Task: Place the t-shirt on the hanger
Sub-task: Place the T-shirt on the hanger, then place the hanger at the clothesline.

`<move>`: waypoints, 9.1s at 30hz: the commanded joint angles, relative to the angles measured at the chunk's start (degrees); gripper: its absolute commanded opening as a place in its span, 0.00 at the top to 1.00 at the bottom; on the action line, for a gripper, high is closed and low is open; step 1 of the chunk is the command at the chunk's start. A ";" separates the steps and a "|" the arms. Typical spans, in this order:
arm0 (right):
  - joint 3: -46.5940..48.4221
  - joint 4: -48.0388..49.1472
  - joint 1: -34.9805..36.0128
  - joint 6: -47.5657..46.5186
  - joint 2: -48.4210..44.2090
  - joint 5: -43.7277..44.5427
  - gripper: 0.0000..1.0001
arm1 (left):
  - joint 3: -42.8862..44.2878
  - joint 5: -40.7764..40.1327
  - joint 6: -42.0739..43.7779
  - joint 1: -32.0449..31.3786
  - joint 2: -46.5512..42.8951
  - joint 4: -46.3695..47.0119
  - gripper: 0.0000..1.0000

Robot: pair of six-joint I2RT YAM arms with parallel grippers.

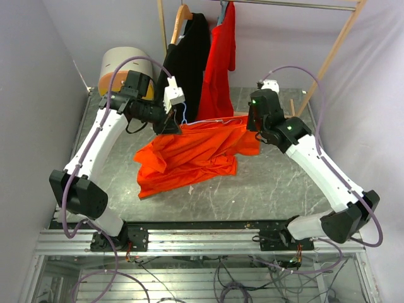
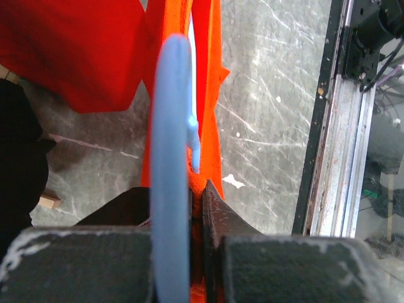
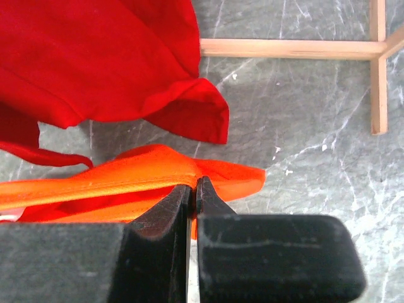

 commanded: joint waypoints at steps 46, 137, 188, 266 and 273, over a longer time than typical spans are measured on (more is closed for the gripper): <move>15.68 -7.16 11.12 -16.41 7.25 -11.38 1.00 | -3.38 2.63 -1.38 -4.83 -2.60 0.92 0.93; -0.28 -8.80 3.21 -48.35 -1.59 -56.52 0.40 | 10.73 10.47 25.05 -6.67 6.17 -25.67 0.93; -4.42 -0.01 -4.90 -42.70 -14.68 -54.39 1.00 | 18.57 10.30 10.21 2.21 7.42 -13.08 0.70; -2.78 -4.53 -19.15 -48.06 -0.50 -86.89 0.30 | 15.73 19.39 28.32 3.25 5.34 -25.77 0.93; -5.04 -1.80 -17.00 -46.98 -0.17 -84.21 0.72 | 16.64 20.39 27.51 3.25 5.96 -25.77 0.93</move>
